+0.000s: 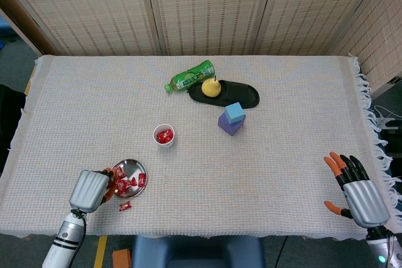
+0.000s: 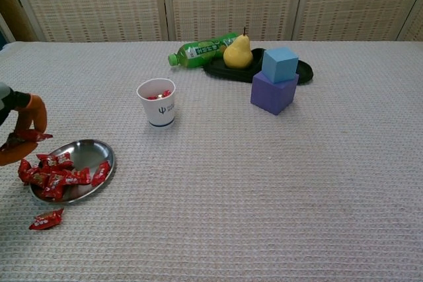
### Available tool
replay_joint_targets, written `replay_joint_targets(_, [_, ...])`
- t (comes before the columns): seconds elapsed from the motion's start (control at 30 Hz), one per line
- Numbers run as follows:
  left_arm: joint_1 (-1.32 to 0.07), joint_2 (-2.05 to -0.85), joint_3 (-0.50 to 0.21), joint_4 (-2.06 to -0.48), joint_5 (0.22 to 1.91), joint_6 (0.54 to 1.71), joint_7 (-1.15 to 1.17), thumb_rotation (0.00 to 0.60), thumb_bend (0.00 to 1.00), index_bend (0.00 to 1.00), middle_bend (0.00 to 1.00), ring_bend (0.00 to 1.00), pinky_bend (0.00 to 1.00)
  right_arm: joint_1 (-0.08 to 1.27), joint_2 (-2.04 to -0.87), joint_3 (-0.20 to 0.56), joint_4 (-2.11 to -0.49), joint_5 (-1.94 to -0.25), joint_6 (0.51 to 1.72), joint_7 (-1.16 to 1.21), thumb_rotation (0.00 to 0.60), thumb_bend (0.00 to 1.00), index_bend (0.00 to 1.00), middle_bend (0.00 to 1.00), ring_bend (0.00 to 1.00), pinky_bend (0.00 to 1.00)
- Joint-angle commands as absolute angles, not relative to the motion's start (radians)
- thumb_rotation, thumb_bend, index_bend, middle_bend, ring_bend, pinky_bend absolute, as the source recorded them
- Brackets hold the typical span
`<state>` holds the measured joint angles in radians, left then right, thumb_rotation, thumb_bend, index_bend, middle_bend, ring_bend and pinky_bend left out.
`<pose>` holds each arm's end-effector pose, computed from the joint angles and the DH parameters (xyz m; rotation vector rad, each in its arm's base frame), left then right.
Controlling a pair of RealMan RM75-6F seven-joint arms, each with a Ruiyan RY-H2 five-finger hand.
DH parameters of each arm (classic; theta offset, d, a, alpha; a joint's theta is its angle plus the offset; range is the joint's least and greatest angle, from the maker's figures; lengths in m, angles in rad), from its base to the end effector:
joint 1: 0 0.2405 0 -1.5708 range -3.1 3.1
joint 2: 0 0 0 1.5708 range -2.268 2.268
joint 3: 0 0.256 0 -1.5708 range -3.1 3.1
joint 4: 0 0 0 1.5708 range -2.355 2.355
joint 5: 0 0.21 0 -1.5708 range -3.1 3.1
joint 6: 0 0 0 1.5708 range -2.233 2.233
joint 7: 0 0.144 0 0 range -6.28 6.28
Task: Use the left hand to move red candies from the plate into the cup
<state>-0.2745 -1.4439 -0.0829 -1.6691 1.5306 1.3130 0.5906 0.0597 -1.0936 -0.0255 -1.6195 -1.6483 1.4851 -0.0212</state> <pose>-0.2120 0.2249 0.0387 -1.7112 -0.6404 -0.8609 -0.3026 -0.1557 0.1481 1.5514 -0.8856 0.8850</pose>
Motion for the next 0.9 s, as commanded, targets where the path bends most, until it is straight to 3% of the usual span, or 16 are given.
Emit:
replay_joint_targets(0.03, [-0.356,-1.434,-0.155,-1.735,1.469,1.225,0.619,0.6,0.42,0.6,0.65,0.78,1.0,0.056,-1.092,-0.02,-1.617,-1.638,1.491,-0.015,0.6,0.0,0.0,0.0,0.0,0.0])
replay_joint_targets(0.33, [-0.481,-1.461,-0.237,-1.728,1.314,1.101,0.673,0.6,0.42,0.61,0.65,0.78,1.0,0.054,-1.088,-0.007,-1.612,-1.609,1.493,0.0,0.6,0.0,0.0,0.0,0.0,0.0])
replay_joint_targets(0.57, [-0.606,-1.542,-0.309,-1.598,1.218,1.043,0.693,0.6,0.42,0.62,0.65,0.78,1.0,0.055,-1.088,0.006,-1.612,-1.578,1.483,-0.002,0.6,0.0,0.0,0.0,0.0,0.0])
replay_joint_targets(0.9, [-0.749,-1.657,-0.337,-1.424,1.137,0.992,0.707,0.6,0.42,0.61,0.64,0.78,1.0,0.06,-1.091,0.02,-1.608,-1.544,1.468,-0.008,0.6,0.0,0.0,0.0,0.0,0.0])
